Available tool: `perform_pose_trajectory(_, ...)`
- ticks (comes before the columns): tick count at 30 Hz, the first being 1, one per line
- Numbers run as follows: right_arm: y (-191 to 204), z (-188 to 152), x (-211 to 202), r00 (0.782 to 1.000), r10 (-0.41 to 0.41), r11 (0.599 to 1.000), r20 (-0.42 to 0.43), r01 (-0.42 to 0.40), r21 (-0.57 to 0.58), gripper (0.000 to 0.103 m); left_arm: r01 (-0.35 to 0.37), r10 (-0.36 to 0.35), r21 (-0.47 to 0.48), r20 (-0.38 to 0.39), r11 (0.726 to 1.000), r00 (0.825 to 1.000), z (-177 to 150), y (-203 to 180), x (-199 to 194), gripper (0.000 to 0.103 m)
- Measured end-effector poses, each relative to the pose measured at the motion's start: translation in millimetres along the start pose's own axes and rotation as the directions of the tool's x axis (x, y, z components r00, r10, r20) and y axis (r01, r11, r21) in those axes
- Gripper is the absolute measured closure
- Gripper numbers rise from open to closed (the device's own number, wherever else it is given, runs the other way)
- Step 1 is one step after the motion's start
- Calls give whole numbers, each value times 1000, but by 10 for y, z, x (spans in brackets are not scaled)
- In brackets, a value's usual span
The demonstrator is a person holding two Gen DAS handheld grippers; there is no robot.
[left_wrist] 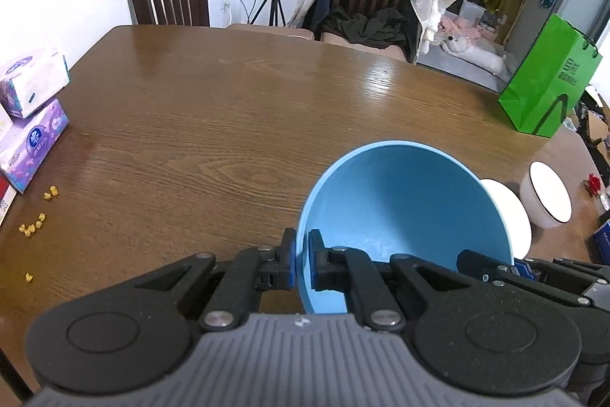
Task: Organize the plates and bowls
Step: 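Lift the blue bowl with both tools and carry it toward the yogurt cups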
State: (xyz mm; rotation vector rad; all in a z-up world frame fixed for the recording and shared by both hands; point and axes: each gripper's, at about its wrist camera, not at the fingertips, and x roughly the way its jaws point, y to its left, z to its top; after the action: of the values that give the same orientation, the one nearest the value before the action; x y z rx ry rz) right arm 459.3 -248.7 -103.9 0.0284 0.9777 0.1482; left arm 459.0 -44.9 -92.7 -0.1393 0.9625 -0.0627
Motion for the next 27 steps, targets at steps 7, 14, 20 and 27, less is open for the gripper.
perform_pose_trajectory(7, -1, -128, -194, 1000, -12, 1000, 14, 12, 14, 93, 24, -24, 23, 13, 999, 1000, -126, -39, -200, 96)
perform_pose_trajectory(14, -44, -272, -386, 999, -26, 999, 25, 25, 27, 93, 43, -43, 40, 20, 998, 999, -296, -84, -365, 96)
perform_pose_trajectory(20, -62, -410, -535, 999, -39, 999, 30, 38, 33, 93, 64, -66, 50, 21, 997, 998, -439, -128, -490, 96)
perform_pose_trajectory(27, -121, -594, -687, 998, -47, 997, 32, 46, 56, 93, 83, -85, 76, 17, 994, 996, -599, -204, -604, 96)
